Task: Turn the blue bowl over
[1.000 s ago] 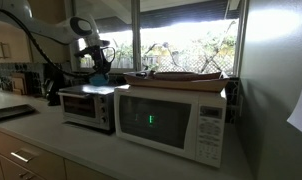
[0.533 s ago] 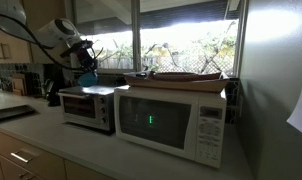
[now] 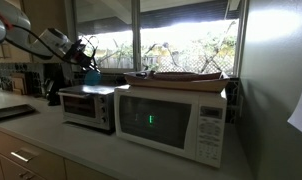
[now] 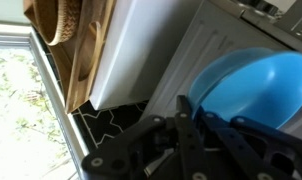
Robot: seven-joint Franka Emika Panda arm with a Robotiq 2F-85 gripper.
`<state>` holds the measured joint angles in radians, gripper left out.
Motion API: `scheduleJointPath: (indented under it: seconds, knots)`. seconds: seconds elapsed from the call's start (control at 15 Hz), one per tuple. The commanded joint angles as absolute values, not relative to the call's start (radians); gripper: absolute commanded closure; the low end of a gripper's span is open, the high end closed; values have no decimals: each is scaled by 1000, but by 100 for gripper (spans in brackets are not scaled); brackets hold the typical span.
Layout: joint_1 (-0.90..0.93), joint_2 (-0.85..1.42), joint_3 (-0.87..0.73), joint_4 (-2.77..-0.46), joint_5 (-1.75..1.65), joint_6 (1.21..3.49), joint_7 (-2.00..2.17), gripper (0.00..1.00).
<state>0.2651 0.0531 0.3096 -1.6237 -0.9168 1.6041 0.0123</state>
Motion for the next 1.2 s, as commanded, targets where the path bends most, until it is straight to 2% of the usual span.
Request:
scheduleJointPath:
  seconds: [0.0,0.47,0.67,1.0,1.13]
  knots:
    - [298,78,306,-1646,-1088,1620,-36,98]
    - [330,100,307,-1695,-1408,1624,-83,98]
    - [351,111,323,-1746,-1385,1559,-46,98]
    - [342,120,315,-1700,-1375,1592,-58,95]
    - [346,115,316,-1715,-1385,1580,-53,98]
